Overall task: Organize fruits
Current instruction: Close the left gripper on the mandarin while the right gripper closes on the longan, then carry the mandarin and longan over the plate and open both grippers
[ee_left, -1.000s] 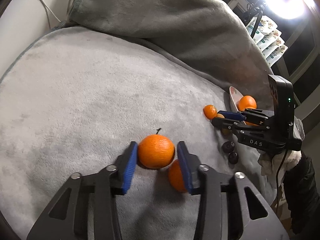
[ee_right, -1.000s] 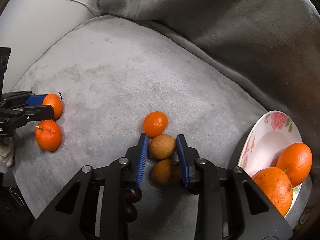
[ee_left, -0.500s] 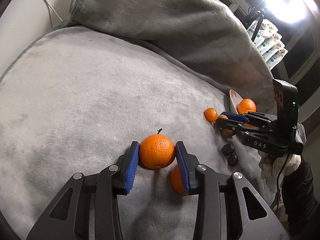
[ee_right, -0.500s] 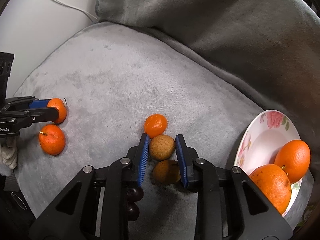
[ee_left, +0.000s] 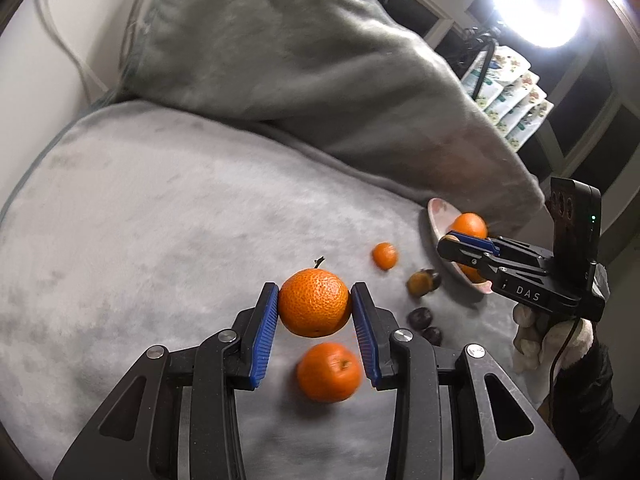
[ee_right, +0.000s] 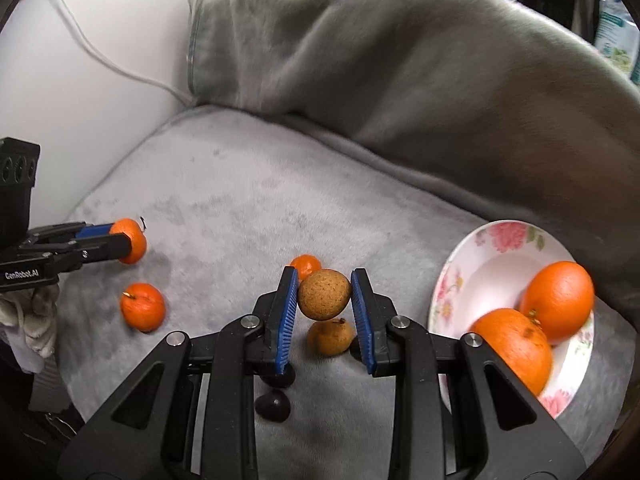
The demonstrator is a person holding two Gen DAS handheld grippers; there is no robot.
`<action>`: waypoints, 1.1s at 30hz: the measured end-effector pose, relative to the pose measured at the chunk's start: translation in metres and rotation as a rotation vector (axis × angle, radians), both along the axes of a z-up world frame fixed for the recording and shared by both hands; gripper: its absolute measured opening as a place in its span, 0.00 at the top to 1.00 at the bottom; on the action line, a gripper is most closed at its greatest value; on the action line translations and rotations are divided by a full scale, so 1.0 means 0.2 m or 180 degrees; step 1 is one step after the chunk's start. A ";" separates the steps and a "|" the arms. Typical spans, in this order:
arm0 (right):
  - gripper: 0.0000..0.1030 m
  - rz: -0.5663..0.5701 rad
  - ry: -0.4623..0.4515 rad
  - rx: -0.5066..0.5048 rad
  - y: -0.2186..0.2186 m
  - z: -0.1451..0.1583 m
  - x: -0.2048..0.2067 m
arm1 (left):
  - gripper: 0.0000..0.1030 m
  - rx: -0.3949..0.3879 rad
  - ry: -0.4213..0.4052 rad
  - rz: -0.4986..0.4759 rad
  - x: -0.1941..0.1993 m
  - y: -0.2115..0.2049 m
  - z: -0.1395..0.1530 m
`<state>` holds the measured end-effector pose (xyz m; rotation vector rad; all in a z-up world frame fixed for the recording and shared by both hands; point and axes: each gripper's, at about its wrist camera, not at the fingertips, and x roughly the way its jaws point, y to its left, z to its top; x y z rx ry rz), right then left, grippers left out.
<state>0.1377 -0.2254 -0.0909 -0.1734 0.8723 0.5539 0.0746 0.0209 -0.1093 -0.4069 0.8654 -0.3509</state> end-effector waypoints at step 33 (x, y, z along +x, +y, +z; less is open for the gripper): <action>0.73 -0.1113 -0.0322 0.0476 -0.79 0.09 -0.28 | 0.66 0.0145 -0.0282 -0.0873 0.38 -0.80 0.19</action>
